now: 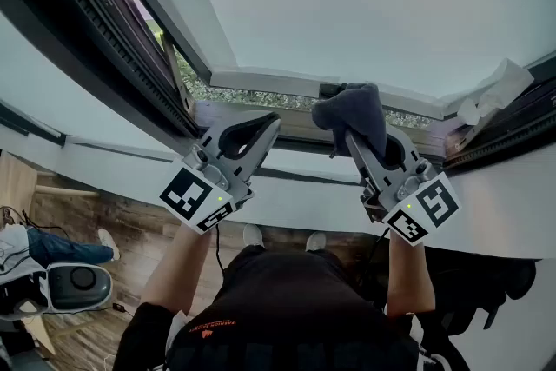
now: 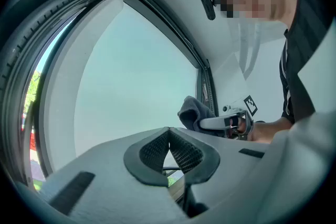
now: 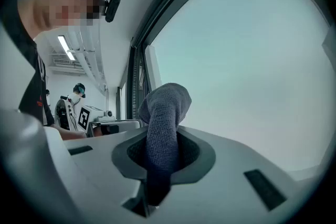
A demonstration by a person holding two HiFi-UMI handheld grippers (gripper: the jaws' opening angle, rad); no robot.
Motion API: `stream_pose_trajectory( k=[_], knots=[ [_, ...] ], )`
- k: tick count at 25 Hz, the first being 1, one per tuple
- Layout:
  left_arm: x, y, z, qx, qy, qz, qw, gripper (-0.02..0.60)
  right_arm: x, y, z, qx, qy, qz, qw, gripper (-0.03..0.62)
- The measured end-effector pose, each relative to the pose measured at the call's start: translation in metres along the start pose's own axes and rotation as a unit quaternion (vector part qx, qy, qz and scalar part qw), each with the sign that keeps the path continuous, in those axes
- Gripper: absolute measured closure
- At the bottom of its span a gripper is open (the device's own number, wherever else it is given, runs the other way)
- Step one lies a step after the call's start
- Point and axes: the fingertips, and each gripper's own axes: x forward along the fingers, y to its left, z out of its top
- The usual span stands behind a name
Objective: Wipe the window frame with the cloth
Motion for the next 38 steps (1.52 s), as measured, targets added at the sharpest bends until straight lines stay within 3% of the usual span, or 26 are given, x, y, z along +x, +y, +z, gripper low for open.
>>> stream_pose_trajectory(
  k=[8,19,30,38],
  knots=[
    [-0.015,0.006,0.01,0.006,0.002,0.015,0.9999,0.563,0.013,0.013,0.009,-0.004,0.0,0.015,1.0,0.543],
    [-0.06,0.047,0.037,0.036,-0.018,0.066,0.997,0.563,0.072,0.042,0.024,-0.021,-0.016,0.069,0.997,0.542],
    [-0.108,0.083,0.1,0.102,-0.041,0.117,0.987,0.563,0.14,0.083,0.071,-0.064,-0.051,0.134,0.988,0.542],
    [-0.134,0.106,0.133,0.126,-0.056,0.143,0.9801,0.563,0.184,0.111,0.114,-0.092,-0.085,0.17,0.977,0.542]
  ],
)
